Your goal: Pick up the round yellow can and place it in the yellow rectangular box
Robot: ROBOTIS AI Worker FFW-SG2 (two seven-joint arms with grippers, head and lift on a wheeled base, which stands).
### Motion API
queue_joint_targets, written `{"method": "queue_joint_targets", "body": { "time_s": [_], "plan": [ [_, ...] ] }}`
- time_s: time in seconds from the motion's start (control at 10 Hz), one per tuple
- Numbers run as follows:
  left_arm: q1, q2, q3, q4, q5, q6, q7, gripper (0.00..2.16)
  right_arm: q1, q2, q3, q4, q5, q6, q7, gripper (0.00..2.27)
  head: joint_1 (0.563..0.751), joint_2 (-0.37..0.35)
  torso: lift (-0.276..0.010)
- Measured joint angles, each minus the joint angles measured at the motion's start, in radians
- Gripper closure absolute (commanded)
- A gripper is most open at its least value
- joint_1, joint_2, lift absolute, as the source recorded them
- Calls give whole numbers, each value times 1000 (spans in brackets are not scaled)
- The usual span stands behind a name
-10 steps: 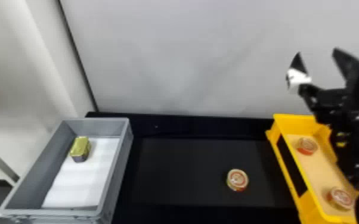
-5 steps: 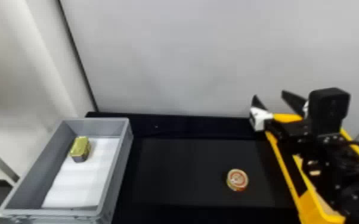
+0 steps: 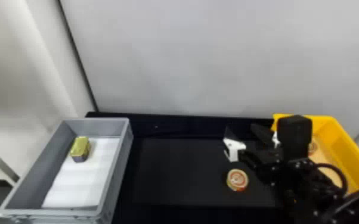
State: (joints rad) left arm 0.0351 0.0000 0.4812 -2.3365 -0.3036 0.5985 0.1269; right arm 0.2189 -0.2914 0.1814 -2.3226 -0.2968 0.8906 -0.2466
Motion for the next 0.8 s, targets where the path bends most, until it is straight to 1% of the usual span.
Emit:
{"method": "queue_joint_targets", "body": {
  "time_s": [0.3,0.8],
  "plan": [
    [2,0,9,0,0,2,-4,137,45,-5,-25,-53,-11,84,-26,427,694,14,-68],
    [3,0,21,-3,0,4,-7,137,72,-5,-63,-63,-22,232,-25,443,694,14,-68]
  ]
}}
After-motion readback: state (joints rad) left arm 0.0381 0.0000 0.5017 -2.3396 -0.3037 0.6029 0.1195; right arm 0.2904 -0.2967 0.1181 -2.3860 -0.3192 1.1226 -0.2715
